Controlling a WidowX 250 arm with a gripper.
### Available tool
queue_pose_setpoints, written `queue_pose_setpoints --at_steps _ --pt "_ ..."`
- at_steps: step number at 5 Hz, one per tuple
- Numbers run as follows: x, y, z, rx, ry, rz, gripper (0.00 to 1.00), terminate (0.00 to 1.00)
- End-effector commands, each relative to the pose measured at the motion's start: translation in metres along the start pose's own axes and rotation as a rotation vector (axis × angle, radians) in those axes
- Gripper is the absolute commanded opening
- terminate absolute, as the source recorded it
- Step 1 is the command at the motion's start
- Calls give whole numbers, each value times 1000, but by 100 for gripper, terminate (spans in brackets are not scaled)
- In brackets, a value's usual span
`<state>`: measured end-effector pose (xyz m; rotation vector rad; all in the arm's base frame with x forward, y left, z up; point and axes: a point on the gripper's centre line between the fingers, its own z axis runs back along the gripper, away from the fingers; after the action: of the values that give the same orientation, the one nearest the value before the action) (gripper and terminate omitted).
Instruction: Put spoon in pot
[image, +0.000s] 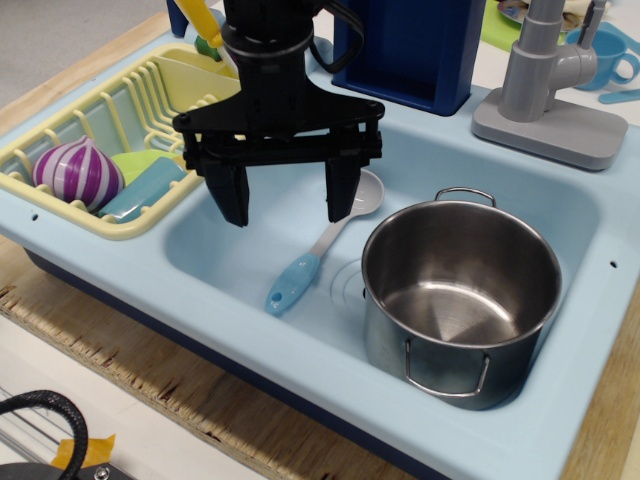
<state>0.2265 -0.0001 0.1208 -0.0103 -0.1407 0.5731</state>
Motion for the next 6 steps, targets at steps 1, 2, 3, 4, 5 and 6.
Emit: queue_pose_setpoints --at_steps 1,2,3,4,5,6 --pt "0 0 0 0 0 0 100 0" --pt "0 1 -10 -32 -12 66 100 0" --pt "2 -1 -20 -33 14 73 100 0" --pt "5 -3 -28 -15 41 99 100 0" --pt "8 -5 -32 -8 78 102 100 0" --pt "5 -6 -39 -5 113 104 100 0"
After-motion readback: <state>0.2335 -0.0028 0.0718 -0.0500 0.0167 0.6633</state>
